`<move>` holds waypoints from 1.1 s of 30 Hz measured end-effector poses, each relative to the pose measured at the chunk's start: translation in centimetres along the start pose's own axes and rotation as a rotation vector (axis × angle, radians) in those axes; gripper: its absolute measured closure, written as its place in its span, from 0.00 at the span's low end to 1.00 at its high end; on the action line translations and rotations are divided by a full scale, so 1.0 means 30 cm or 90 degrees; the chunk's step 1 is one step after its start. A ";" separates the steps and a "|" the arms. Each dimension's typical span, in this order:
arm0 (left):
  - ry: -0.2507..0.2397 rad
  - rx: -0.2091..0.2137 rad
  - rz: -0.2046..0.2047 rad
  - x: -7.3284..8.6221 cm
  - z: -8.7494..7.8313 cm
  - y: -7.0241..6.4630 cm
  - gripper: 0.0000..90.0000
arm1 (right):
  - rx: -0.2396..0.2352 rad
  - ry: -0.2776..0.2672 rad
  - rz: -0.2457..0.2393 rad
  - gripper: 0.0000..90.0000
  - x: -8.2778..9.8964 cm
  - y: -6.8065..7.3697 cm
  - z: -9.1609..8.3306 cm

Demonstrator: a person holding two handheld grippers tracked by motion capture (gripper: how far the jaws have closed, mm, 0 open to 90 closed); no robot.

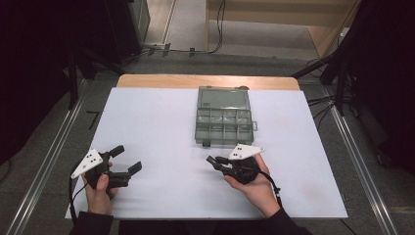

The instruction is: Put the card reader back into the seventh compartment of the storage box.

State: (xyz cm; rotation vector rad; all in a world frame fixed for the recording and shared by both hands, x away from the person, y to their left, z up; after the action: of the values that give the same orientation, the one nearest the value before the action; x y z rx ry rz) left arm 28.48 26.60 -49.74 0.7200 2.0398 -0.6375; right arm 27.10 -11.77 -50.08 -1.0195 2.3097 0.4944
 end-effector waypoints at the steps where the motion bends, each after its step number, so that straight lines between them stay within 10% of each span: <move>1: 0.001 -0.001 0.001 0.000 0.000 0.000 0.02 | 0.001 0.000 0.001 0.79 0.000 -0.002 -0.001; 33: 0.002 -0.002 -0.001 0.002 0.004 -0.004 0.02 | 0.015 -0.023 0.032 0.80 -0.026 -0.081 -0.052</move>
State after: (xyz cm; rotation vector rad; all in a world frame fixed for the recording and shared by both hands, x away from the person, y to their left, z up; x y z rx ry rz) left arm 28.42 26.47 -49.84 0.7187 2.0437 -0.6338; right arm 28.83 -13.74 -48.63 -0.9359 2.3077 0.5002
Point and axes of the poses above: each handheld gripper's, and its own axes: z roughly forward along the jaws, x roughly out of its underside, y roughly to its left, the point moved 3 cm from there along z, roughly forward along the jaws, and after that the axes turned 15 degrees about y, right-handed, at the moved point
